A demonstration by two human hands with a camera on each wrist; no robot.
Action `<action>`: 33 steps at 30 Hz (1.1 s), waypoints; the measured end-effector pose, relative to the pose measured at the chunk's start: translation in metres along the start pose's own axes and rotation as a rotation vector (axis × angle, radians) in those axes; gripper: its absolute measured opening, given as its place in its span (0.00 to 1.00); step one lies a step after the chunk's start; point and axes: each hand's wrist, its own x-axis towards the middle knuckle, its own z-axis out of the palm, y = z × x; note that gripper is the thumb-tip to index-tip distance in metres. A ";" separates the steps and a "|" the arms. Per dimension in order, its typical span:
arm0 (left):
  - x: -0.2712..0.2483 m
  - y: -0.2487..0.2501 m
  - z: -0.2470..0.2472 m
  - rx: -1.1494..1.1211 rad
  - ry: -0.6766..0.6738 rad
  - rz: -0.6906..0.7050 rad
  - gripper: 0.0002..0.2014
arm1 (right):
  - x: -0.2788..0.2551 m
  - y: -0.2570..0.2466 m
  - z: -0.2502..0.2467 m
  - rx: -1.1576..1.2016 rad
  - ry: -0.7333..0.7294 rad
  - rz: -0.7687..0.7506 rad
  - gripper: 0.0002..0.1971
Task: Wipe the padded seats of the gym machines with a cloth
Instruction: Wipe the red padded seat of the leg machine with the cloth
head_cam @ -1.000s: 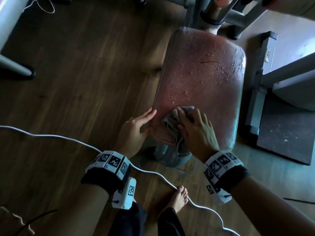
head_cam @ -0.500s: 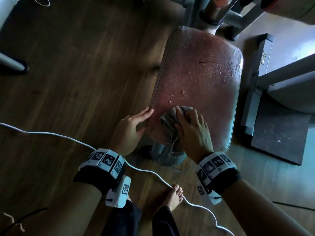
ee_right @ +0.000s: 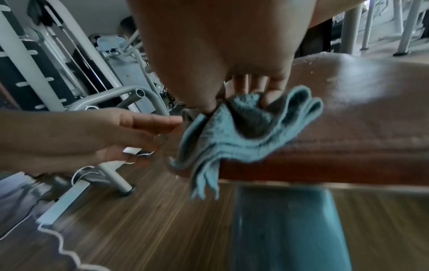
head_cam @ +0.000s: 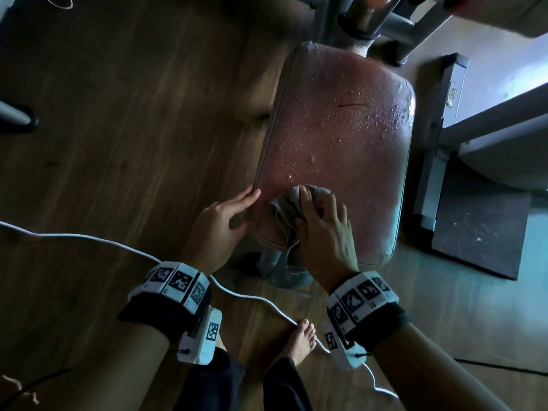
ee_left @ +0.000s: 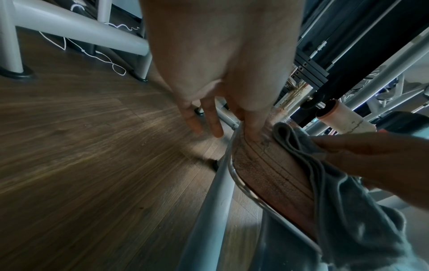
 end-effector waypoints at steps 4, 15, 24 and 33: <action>-0.001 0.005 0.000 -0.060 0.034 -0.016 0.31 | -0.043 -0.006 0.010 0.034 -0.036 -0.160 0.28; 0.001 0.001 0.010 -0.689 0.163 -0.442 0.26 | 0.101 0.009 0.014 -0.171 -0.056 -0.469 0.28; 0.007 0.015 0.015 -0.564 0.166 -0.438 0.24 | 0.124 0.026 0.007 -0.088 0.068 -0.221 0.30; 0.038 0.065 0.050 -0.292 0.116 -0.534 0.48 | 0.058 0.137 -0.007 -0.104 0.039 -0.080 0.31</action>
